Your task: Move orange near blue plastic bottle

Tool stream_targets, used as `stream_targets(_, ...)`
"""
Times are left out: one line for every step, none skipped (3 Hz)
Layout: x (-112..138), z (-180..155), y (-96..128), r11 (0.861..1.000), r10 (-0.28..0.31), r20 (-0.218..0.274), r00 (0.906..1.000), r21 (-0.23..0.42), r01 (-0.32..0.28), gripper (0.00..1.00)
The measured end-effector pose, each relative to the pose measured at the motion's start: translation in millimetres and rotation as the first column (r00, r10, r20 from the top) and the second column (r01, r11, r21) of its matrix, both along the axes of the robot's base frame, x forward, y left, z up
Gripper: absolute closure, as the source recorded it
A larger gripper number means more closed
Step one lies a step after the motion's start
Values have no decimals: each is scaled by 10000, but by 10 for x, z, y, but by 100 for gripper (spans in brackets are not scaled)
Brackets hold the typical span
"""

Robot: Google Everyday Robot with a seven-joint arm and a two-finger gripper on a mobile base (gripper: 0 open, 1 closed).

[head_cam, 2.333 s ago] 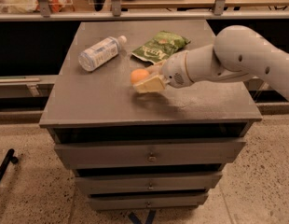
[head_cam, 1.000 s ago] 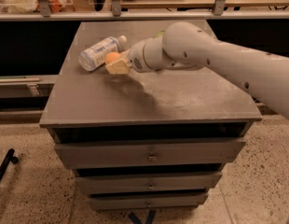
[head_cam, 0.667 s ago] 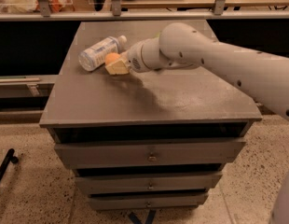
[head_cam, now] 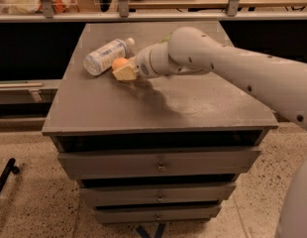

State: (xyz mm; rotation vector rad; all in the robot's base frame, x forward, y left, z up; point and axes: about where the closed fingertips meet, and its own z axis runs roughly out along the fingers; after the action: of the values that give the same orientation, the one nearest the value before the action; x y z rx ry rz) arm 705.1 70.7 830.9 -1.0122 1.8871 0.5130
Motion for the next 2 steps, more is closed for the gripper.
stream_targets(4,-22,-1,10000,25,-78,10000,-20,-25,36)
stream_targets(-1,-24,-19,10000,2,-117,9999,-51,-3,12)
